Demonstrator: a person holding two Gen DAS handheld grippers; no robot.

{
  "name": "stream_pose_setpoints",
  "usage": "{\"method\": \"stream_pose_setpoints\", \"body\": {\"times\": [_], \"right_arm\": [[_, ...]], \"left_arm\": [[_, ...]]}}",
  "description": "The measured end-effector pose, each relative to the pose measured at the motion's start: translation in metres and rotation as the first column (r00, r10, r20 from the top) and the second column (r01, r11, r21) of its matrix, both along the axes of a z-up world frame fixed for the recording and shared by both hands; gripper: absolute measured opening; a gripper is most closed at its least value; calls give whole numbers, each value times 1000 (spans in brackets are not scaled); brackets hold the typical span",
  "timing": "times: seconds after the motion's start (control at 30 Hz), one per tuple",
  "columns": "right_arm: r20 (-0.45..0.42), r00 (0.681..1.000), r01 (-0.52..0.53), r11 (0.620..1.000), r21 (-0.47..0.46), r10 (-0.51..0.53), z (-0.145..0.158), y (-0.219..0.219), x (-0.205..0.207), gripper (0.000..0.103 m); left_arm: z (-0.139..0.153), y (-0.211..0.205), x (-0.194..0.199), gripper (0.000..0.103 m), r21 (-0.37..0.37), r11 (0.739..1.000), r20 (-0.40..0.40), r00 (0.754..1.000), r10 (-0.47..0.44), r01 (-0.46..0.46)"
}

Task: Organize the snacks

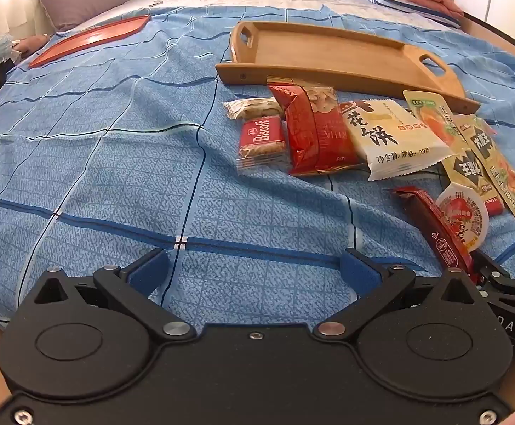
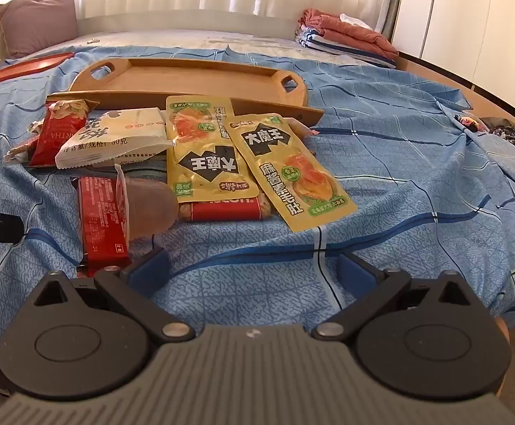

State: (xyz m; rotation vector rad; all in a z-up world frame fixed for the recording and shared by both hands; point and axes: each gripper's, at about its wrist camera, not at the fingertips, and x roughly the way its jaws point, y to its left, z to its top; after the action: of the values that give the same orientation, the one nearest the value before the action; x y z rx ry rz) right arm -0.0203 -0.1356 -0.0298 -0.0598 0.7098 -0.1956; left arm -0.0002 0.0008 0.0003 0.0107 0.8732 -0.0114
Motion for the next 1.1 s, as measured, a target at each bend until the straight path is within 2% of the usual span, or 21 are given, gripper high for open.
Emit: {"method": "stream_pose_setpoints", "body": {"times": [1.1], "right_arm": [[1, 1000, 0, 1000, 5, 0, 0, 0, 0, 103]], "left_arm": [[1, -3, -1, 103, 21, 1000, -5, 1000, 0, 0]]}}
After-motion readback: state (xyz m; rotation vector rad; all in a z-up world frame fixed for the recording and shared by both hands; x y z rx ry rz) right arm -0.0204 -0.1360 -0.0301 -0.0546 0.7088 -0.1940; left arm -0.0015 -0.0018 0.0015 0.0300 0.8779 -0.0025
